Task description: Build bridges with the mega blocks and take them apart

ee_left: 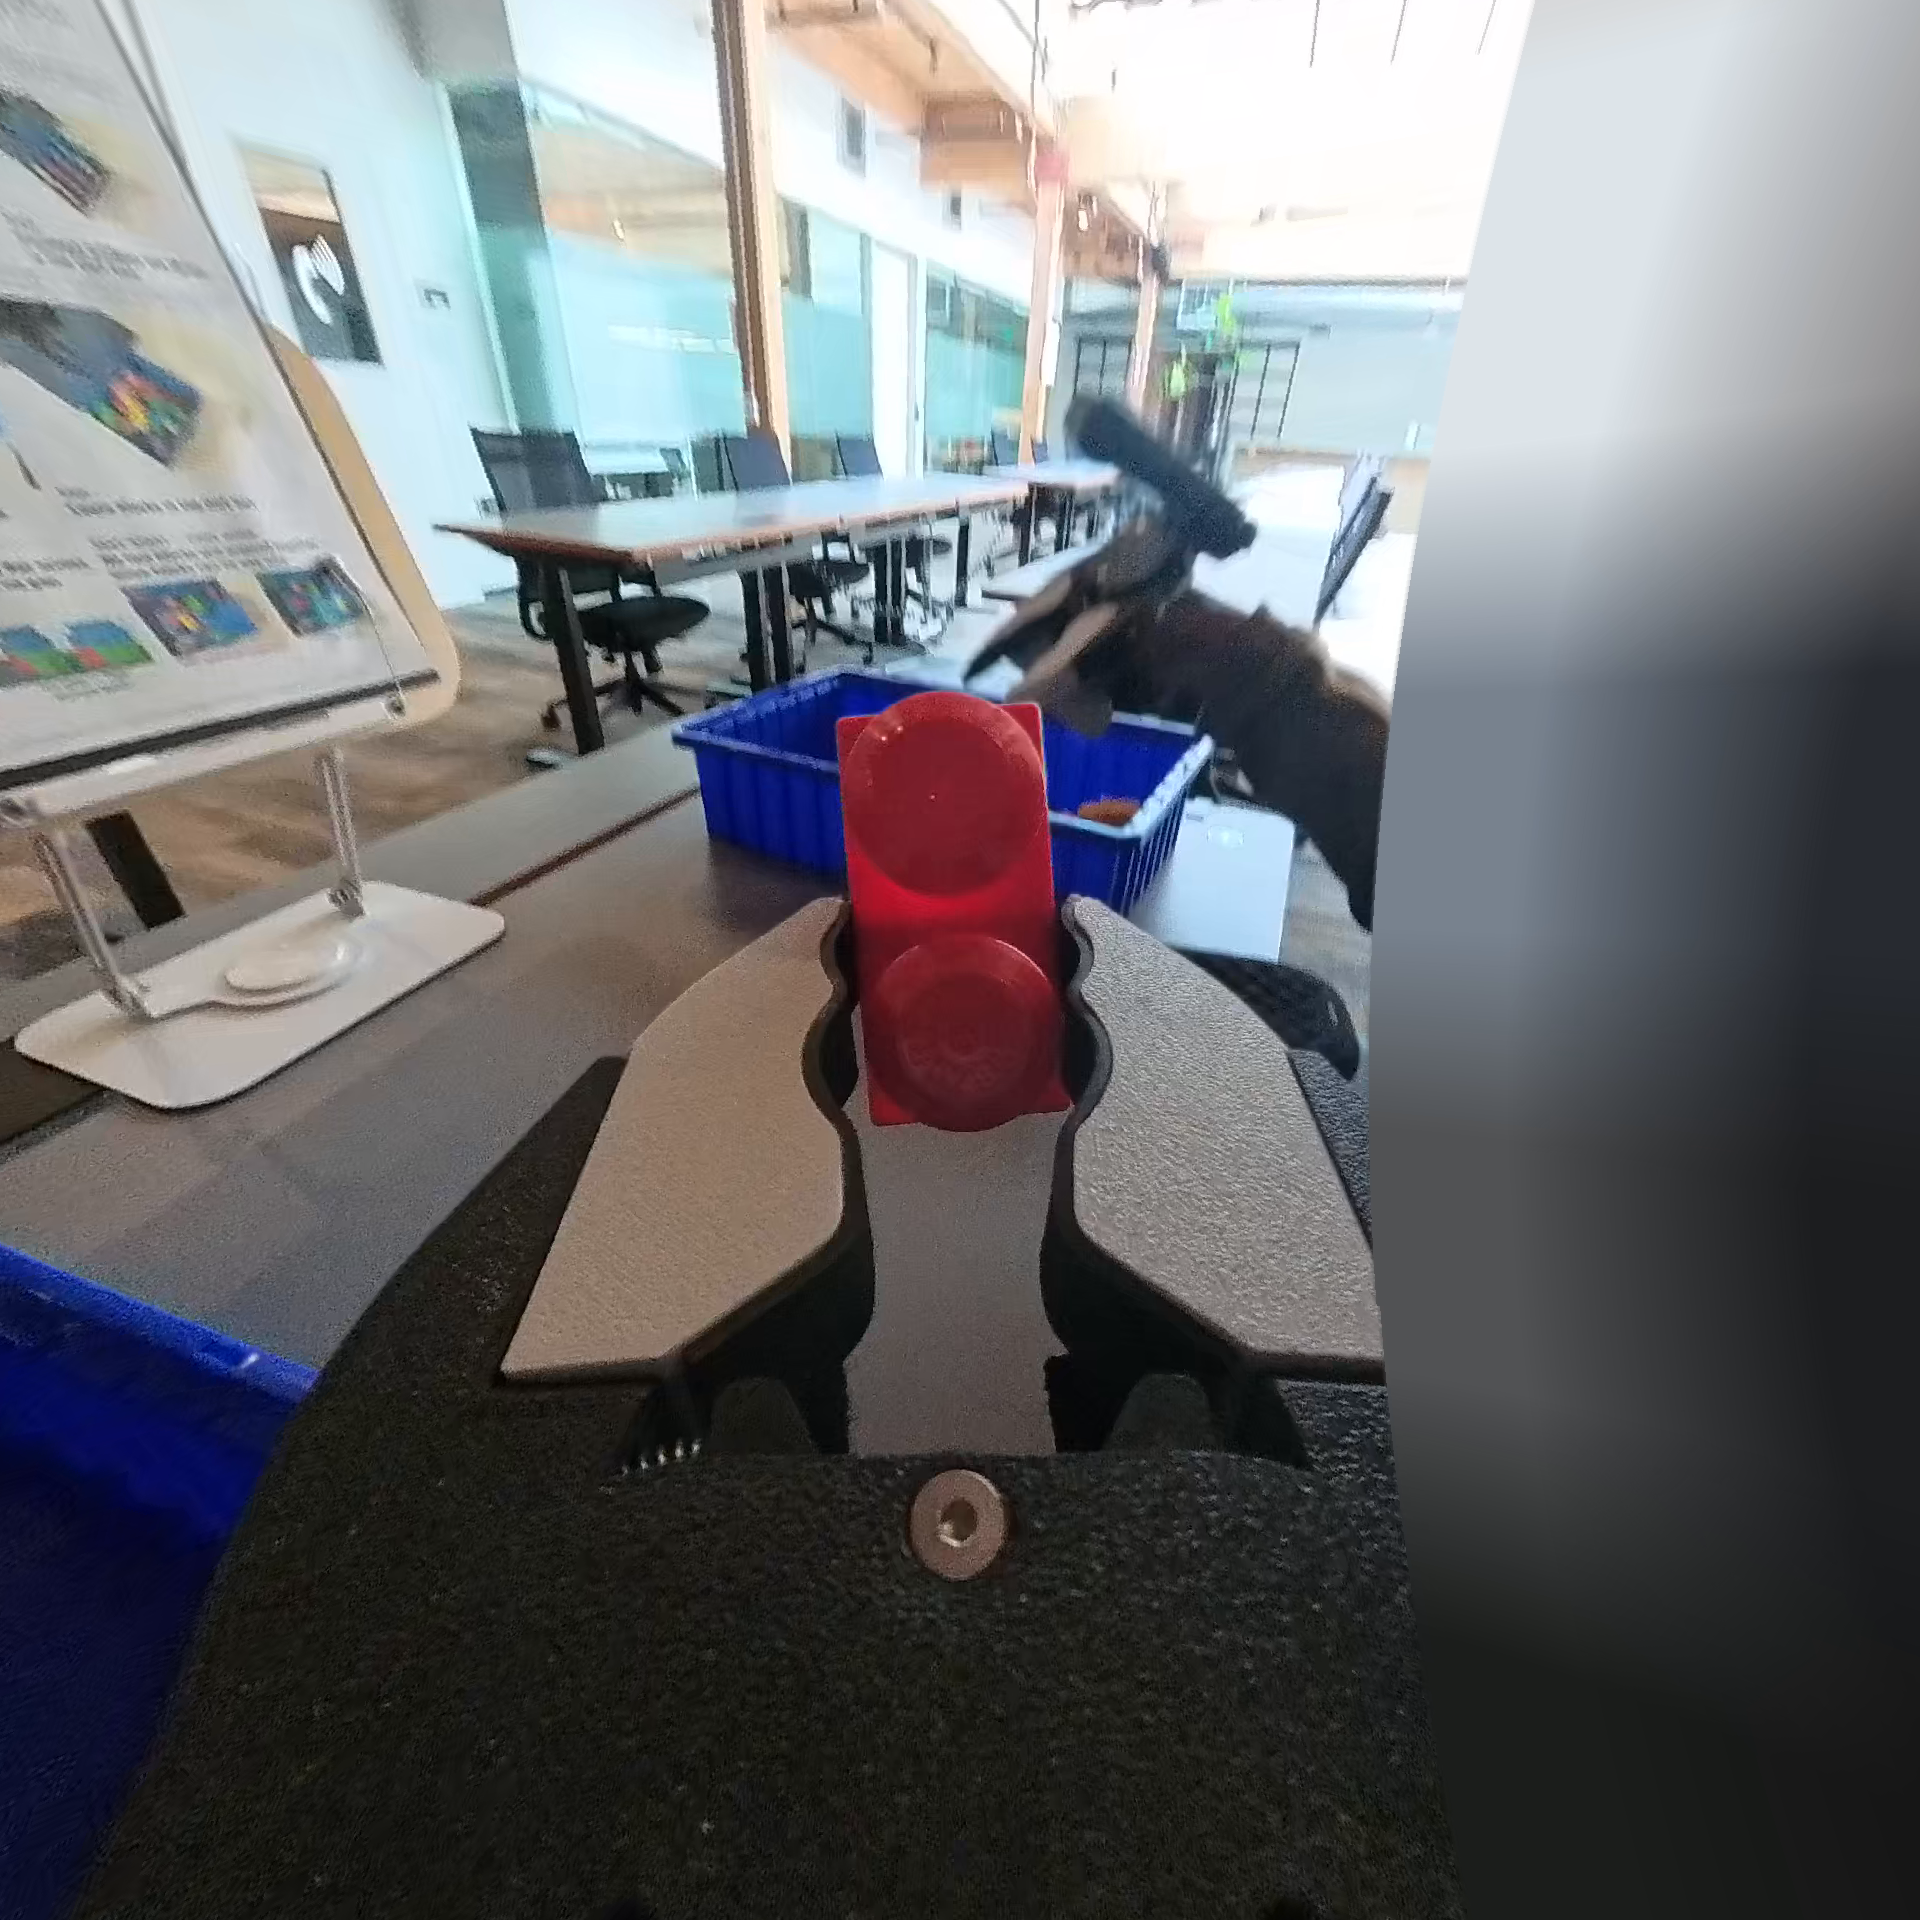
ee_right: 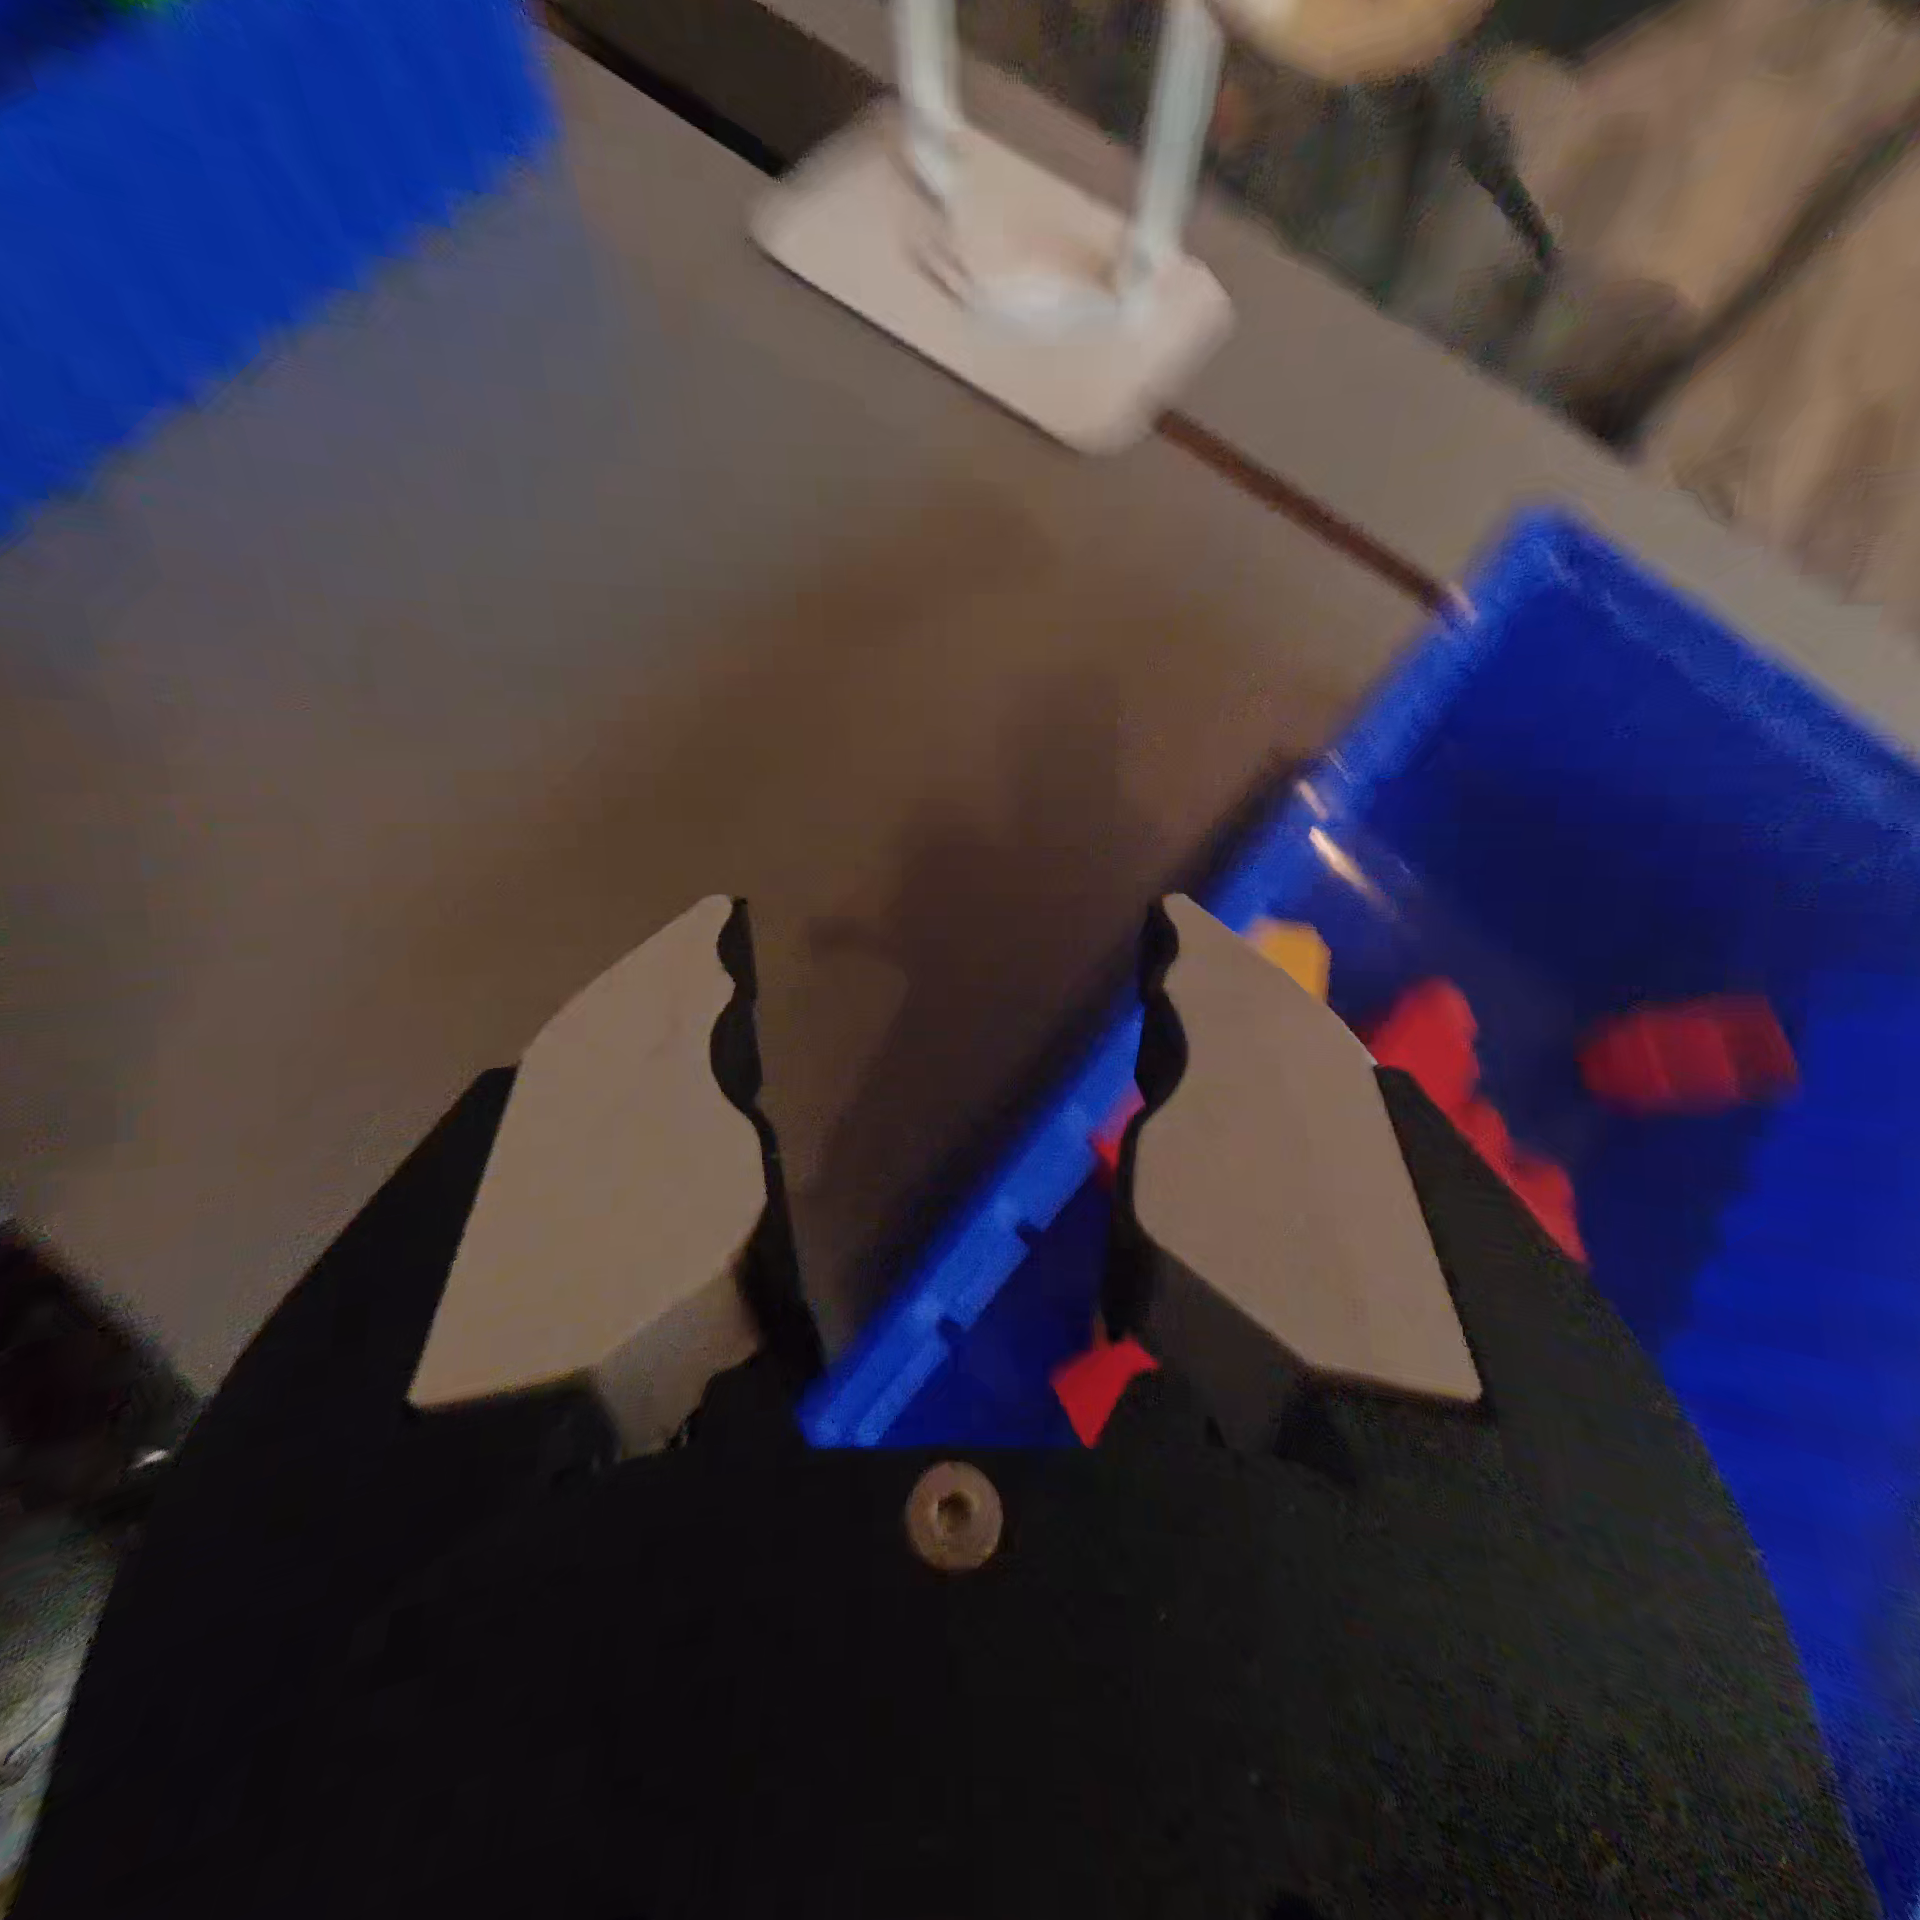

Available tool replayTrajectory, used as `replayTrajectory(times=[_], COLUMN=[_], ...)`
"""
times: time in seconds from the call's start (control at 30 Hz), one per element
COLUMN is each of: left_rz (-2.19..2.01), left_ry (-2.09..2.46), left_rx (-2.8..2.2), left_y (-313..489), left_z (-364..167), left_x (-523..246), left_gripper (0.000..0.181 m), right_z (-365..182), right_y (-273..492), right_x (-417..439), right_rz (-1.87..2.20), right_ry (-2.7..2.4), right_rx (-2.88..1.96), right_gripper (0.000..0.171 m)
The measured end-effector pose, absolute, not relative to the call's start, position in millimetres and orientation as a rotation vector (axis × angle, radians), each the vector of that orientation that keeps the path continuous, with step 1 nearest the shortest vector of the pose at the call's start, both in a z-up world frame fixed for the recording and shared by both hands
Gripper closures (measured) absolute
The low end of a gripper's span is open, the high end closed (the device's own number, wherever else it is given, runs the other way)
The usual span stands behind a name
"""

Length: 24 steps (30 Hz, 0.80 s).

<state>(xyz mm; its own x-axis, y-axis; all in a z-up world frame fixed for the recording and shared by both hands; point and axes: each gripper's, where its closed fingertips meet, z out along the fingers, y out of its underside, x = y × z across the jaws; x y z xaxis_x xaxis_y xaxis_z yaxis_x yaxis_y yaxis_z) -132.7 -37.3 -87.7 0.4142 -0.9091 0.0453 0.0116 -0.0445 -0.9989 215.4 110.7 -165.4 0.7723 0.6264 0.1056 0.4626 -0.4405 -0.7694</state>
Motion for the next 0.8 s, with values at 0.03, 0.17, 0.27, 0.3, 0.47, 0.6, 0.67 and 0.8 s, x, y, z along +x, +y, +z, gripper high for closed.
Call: replayTrajectory(times=[0.03,0.17,0.27,0.3,0.47,0.6,0.67,0.8], left_rz=[-0.902,-0.844,-0.847,-0.843,-0.857,-0.857,-0.864,-0.875], left_ry=[0.895,1.021,1.092,1.116,1.19,1.237,1.254,1.277], left_rx=[-1.444,-1.538,-1.559,-1.566,-1.579,-1.586,-1.587,-1.585], left_y=[-36.5,-37.8,-42.5,-43.8,-51.0,-56.0,-58.0,-60.3], left_z=[-94.2,-117.0,-125.8,-128.9,-137.2,-142.1,-143.8,-146.2], left_x=[-128.3,-111.2,-98.7,-95.0,-78.8,-72.4,-70.1,-65.9], left_gripper=[0.146,0.146,0.146,0.145,0.145,0.145,0.145,0.145], right_z=[-150.5,-104.5,-91.4,-90.8,-111.5,-123.1,-124.1,-124.7], right_y=[100.5,43.5,2.7,-8.1,-39.9,-53.3,-56.7,-59.2], right_x=[187.0,76.9,16.2,0.3,-50.4,-68.2,-72.3,-75.1], right_rz=[0.302,0.506,0.628,0.666,0.757,0.805,0.823,0.836], right_ry=[-0.909,-1.31,-1.522,-1.578,-1.816,-1.908,-1.923,-1.935], right_rx=[-2.031,-1.678,-1.494,-1.453,-1.376,-1.346,-1.33,-1.315], right_gripper=[0.098,0.097,0.098,0.098,0.099,0.103,0.107,0.112])
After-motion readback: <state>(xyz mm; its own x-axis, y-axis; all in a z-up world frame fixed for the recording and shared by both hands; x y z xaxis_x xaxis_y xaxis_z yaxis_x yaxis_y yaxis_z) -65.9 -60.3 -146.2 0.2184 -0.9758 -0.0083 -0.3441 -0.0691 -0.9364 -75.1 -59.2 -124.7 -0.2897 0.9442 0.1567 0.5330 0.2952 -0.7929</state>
